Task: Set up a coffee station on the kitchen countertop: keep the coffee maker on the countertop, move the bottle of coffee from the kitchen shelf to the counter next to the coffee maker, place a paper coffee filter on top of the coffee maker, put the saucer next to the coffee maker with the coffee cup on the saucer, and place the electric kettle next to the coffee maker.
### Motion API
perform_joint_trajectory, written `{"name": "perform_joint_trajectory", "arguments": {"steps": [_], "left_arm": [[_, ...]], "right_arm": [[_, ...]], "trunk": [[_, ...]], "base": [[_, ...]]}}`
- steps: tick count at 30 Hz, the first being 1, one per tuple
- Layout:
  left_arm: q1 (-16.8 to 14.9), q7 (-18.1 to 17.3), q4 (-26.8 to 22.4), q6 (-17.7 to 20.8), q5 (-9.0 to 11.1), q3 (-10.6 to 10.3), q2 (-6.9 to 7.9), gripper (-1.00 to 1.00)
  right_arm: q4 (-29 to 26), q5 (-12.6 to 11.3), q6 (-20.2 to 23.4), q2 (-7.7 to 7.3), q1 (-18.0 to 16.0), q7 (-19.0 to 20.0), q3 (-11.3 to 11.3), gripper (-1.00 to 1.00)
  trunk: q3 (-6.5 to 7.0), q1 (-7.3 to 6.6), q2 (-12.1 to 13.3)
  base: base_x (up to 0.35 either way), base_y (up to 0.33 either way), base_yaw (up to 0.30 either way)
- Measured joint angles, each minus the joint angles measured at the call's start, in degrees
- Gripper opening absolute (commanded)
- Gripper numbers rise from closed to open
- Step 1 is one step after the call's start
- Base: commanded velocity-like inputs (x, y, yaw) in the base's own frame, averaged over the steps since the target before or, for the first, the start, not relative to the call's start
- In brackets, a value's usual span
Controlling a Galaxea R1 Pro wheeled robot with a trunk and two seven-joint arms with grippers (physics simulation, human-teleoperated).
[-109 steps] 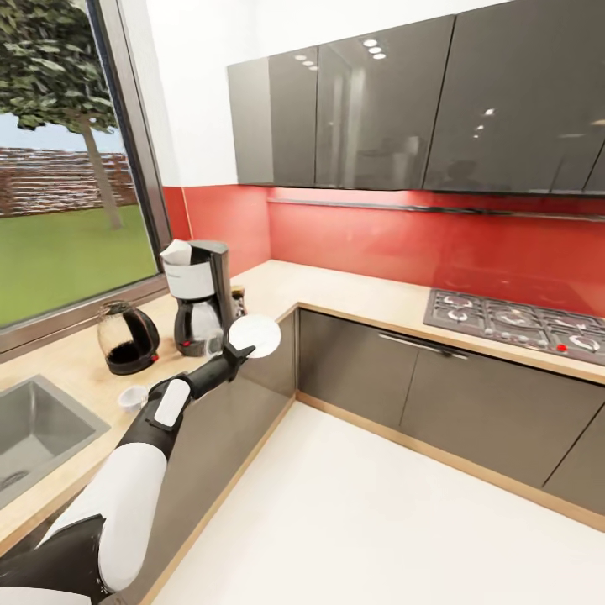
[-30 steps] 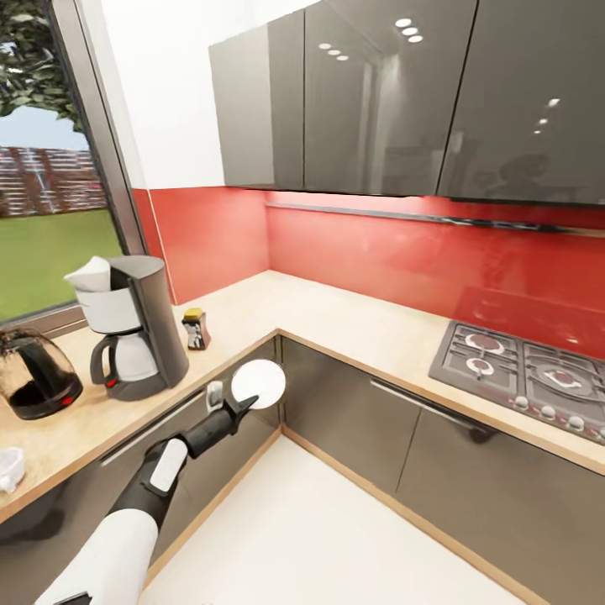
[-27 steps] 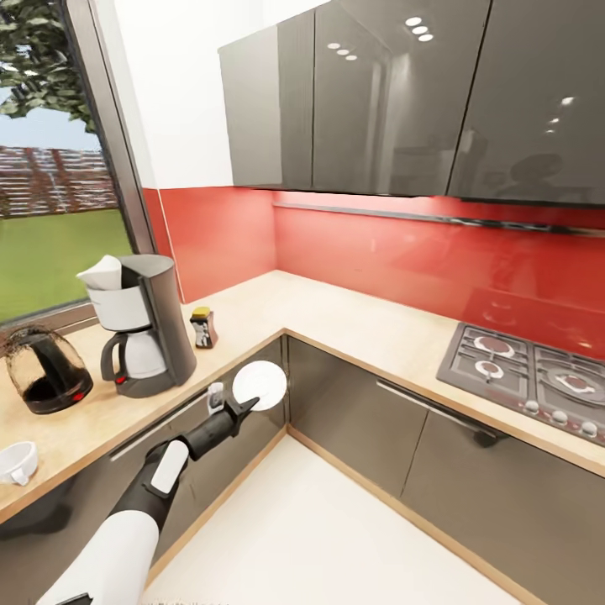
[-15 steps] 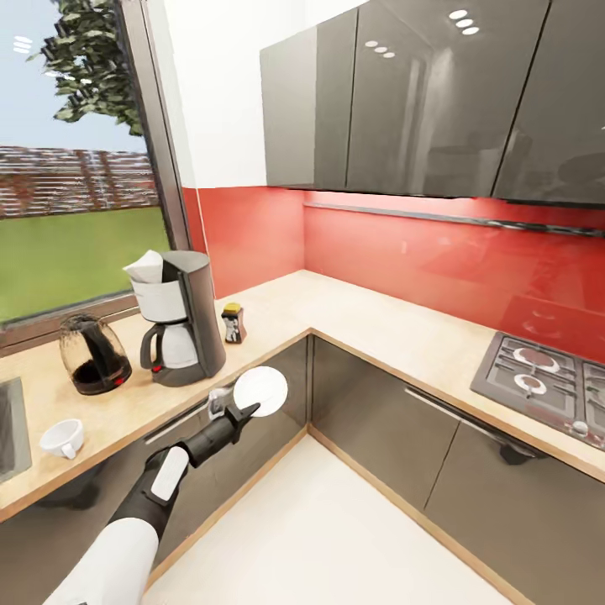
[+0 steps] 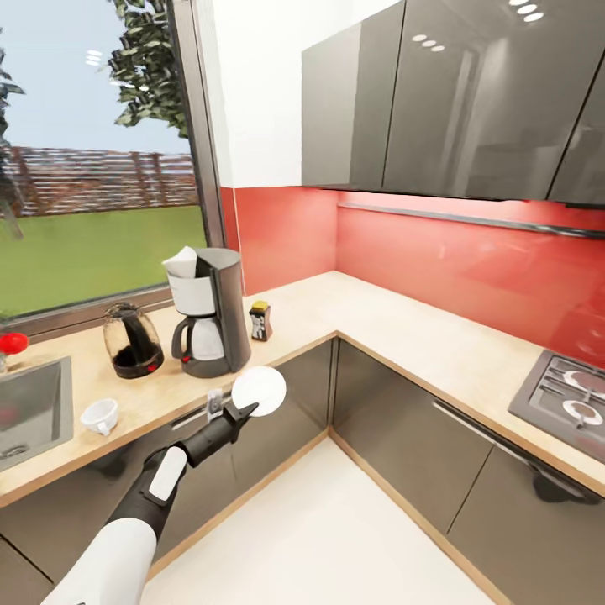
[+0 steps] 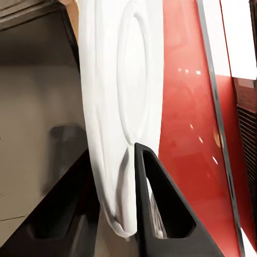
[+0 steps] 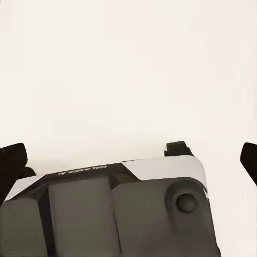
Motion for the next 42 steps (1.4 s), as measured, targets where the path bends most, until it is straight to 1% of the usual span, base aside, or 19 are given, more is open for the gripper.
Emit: {"name": "perform_joint_trajectory", "arguments": {"steps": [7, 21, 31, 42], "left_arm": [[0.02, 0.0, 0.01, 0.0, -0.01, 0.09, 0.04, -1.0], [0.0, 0.0, 0.08, 0.1, 0.04, 0.48, 0.4, -1.0], [0.01, 0.0, 0.05, 0.18, 0.07, 0.48, 0.67, -1.0], [0.01, 0.0, 0.06, 0.02, 0.02, 0.48, 0.67, -1.0]], "right_arm": [[0.0, 0.0, 0.0, 0.02, 0.0, 0.01, 0.0, 1.0], [-0.04, 0.0, 0.0, 0.22, 0.0, -0.06, -0.02, 1.0], [-0.13, -0.08, 0.0, -0.06, 0.01, 0.03, -0.1, 1.0], [-0.09, -0.08, 0.0, 0.06, 0.0, 0.02, -0.09, 1.0]], "trunk": [[0.0, 0.0, 0.0], [0.0, 0.0, 0.0], [-0.01, 0.0, 0.0], [-0.01, 0.0, 0.0]], "base": [[0.0, -0.14, 0.278], [0.0, -0.009, 0.277], [0.0, 0.0, 0.053], [0.0, 0.0, 0.247]]}}
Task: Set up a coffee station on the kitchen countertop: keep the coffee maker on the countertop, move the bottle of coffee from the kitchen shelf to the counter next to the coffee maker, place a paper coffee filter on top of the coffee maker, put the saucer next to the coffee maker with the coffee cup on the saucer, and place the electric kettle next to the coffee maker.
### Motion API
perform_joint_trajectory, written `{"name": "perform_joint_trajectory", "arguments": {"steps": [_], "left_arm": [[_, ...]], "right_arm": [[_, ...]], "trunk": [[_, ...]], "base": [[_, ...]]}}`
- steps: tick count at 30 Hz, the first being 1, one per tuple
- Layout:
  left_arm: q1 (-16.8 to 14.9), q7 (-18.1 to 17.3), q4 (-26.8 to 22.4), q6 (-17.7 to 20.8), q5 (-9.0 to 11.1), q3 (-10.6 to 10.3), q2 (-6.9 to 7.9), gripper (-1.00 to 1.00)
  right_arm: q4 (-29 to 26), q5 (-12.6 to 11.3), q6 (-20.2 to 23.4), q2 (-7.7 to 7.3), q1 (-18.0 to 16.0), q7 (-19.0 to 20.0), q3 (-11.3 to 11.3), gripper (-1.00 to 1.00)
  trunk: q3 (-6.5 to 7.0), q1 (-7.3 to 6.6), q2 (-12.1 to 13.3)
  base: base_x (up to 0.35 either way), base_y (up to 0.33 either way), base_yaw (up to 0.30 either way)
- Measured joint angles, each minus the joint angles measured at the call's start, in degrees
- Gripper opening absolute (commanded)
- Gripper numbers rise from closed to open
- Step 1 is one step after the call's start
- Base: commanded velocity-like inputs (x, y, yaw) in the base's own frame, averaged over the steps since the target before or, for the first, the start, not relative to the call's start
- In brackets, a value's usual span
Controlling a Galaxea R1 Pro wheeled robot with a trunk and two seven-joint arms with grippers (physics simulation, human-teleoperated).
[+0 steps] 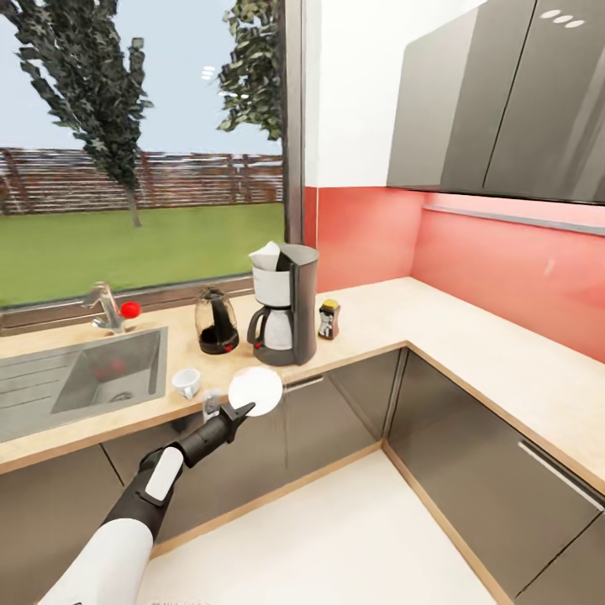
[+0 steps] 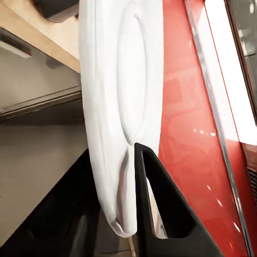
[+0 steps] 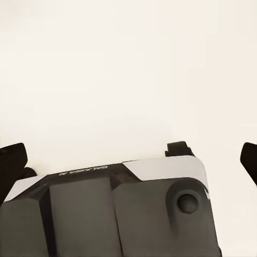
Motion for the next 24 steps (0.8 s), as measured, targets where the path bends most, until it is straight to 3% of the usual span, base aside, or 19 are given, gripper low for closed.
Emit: {"name": "perform_joint_trajectory", "arguments": {"steps": [13, 24], "left_arm": [[-0.01, 0.03, 0.02, -0.04, 0.01, -0.07, -0.06, -1.0], [0.01, 0.09, 0.24, -0.11, -0.02, -0.05, -0.06, -1.0]], "right_arm": [[0.0, 0.0, 0.0, 0.06, 0.0, 0.0, 0.03, 1.0], [-0.01, 0.11, 0.06, 0.09, 0.0, -0.06, 0.09, 1.0]], "trunk": [[0.0, 0.0, 0.0], [0.0, 0.0, 0.0]], "base": [[0.0, -0.005, 0.275], [0.024, -0.243, 0.276]]}}
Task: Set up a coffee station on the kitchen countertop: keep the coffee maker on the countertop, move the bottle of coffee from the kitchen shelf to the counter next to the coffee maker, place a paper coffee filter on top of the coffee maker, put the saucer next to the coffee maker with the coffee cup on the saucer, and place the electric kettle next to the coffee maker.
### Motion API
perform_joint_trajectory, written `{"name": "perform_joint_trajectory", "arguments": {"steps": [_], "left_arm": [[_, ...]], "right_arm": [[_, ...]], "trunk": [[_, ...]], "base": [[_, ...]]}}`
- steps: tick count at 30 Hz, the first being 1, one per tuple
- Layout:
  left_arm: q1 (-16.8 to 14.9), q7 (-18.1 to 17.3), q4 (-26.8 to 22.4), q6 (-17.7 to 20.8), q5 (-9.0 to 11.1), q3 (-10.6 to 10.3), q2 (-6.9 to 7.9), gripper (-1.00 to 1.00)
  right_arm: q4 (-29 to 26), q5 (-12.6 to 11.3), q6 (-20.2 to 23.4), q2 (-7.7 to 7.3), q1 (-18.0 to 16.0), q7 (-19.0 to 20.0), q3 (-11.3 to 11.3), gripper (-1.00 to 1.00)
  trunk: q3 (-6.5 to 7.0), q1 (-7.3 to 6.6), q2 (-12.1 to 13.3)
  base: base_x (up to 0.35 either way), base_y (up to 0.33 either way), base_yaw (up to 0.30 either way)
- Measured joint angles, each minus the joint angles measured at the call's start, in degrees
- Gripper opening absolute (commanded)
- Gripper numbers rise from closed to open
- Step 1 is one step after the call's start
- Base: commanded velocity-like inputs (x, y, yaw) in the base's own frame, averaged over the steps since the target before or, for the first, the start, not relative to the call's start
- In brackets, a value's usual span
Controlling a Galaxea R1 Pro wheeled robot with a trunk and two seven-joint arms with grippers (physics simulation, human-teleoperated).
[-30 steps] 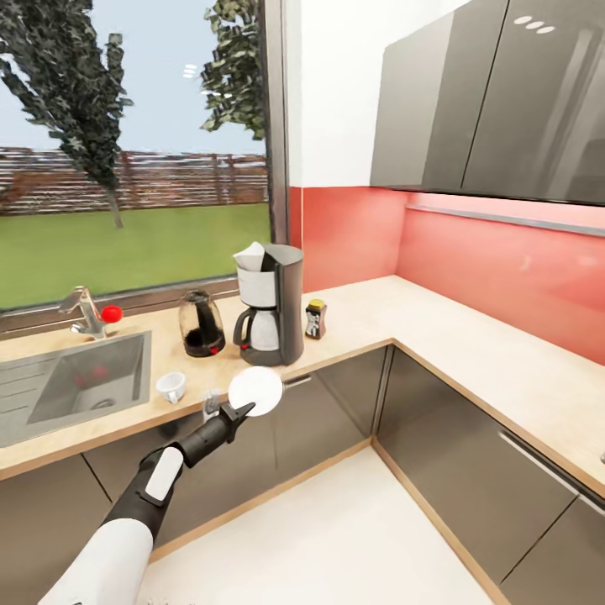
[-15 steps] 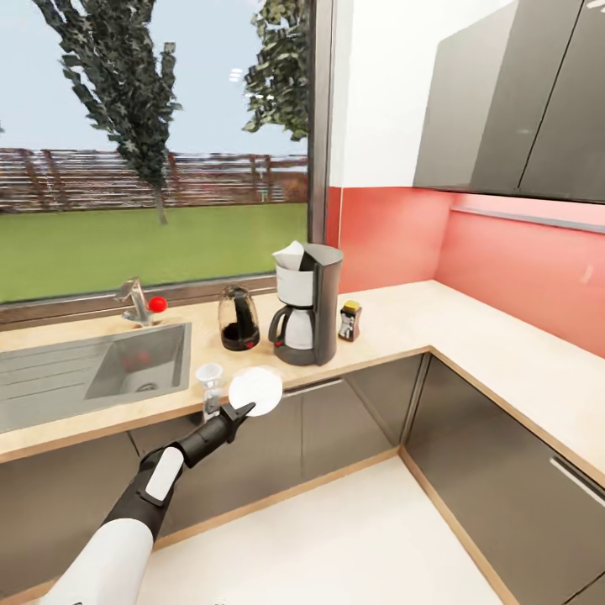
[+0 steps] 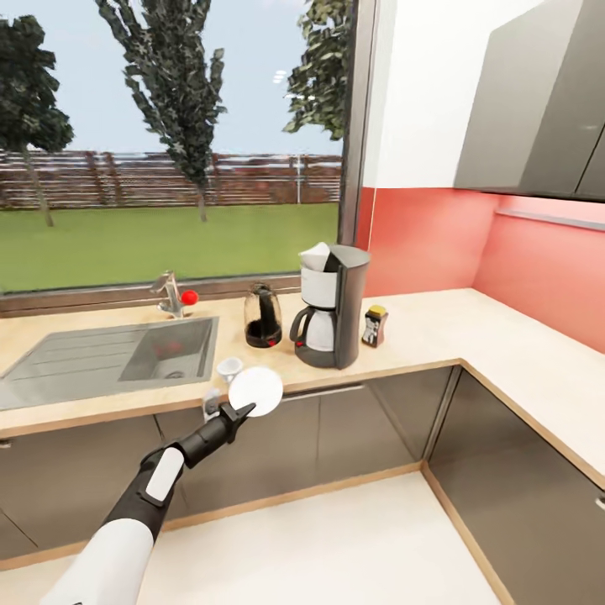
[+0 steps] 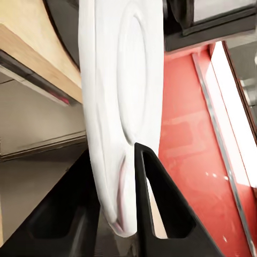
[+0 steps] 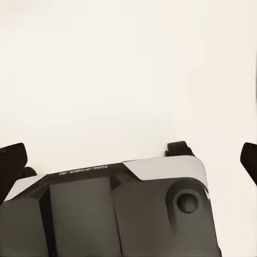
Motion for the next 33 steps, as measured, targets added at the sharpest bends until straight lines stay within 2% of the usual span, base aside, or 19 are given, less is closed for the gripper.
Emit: {"name": "perform_joint_trajectory", "arguments": {"steps": [19, 28, 33], "left_arm": [[-0.01, 0.02, 0.32, -0.09, 0.0, 0.19, 0.09, -1.0], [-0.02, 0.01, 0.34, -0.09, 0.01, 0.2, 0.0, -1.0], [-0.03, 0.0, 0.25, -0.08, -0.02, 0.22, -0.01, -1.0]], "right_arm": [[0.1, 0.05, 0.02, 0.02, 0.0, 0.04, 0.0, 1.0], [0.08, 0.3, 0.02, -0.07, 0.01, 0.41, 0.08, 1.0], [0.08, 0.49, -0.03, -0.12, 0.01, 0.31, 0.11, 1.0]], "trunk": [[0.0, 0.0, 0.0], [0.0, 0.0, 0.0], [0.0, 0.0, 0.0]], "base": [[0.0, -0.272, 0.271], [0.0, -0.262, 0.035], [0.0, -0.063, 0.0]]}}
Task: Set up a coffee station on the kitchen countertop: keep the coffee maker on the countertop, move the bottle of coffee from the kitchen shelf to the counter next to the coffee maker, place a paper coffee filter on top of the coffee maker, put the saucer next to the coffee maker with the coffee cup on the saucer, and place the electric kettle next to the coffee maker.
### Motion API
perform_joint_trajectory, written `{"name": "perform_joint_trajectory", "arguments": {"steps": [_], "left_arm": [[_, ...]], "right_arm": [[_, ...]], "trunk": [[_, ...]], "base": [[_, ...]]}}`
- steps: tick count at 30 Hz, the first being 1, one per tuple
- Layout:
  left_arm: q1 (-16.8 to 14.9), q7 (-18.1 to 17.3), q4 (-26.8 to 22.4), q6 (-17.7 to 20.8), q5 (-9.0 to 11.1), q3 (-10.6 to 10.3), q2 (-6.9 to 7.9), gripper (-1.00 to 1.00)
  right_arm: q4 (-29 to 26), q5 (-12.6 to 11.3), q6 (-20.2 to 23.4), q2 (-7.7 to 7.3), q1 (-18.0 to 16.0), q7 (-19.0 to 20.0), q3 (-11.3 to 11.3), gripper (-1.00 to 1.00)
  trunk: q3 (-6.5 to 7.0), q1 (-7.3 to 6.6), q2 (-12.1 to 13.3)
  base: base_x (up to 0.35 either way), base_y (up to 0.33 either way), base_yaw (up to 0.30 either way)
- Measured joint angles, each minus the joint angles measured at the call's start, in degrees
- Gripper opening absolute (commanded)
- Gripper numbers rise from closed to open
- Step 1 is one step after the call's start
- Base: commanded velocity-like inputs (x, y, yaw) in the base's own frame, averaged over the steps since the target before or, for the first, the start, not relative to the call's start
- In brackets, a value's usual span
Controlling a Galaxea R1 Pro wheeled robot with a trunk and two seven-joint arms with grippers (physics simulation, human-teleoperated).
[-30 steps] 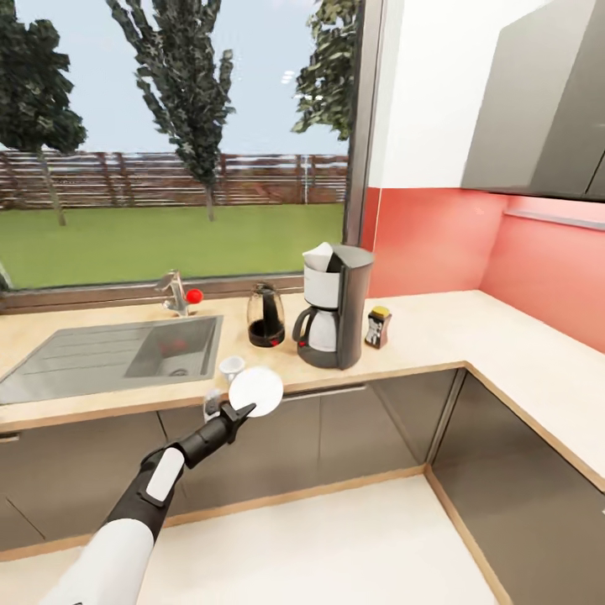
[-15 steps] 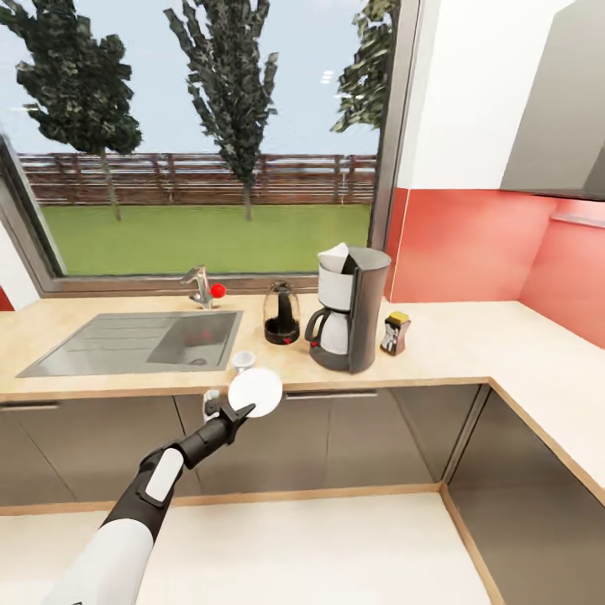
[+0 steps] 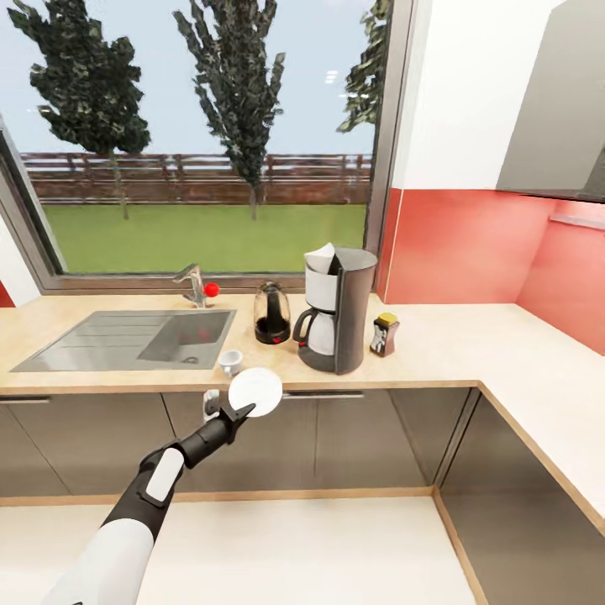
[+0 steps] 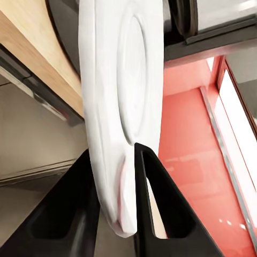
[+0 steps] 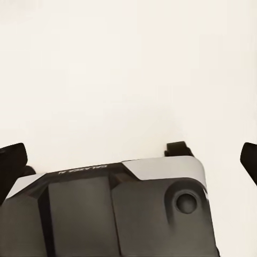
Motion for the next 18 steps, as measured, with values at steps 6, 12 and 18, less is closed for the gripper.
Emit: {"name": "perform_joint_trajectory", "arguments": {"steps": [6, 12, 18], "left_arm": [[0.05, 0.12, 0.19, -0.04, -0.06, 0.06, -0.06, -1.0], [-0.35, 1.99, 0.17, -4.7, 0.88, 0.49, -0.78, -1.0], [-1.4, 13.66, -0.42, -6.55, 8.83, 0.26, -2.82, -1.0]], "right_arm": [[-0.01, -0.13, -0.01, 0.04, -0.01, -0.3, -0.01, 1.0], [0.01, -0.13, -0.03, 0.07, -0.01, -0.32, -0.01, 1.0], [0.01, -0.18, -0.03, -0.01, -0.01, -0.33, -0.04, 1.0]], "trunk": [[0.0, 0.0, 0.0], [0.0, 0.0, 0.0], [-0.09, 0.0, 0.0]], "base": [[0.0, -0.006, 0.056], [0.0, 0.0, 0.249], [0.0, 0.0, 0.271]]}}
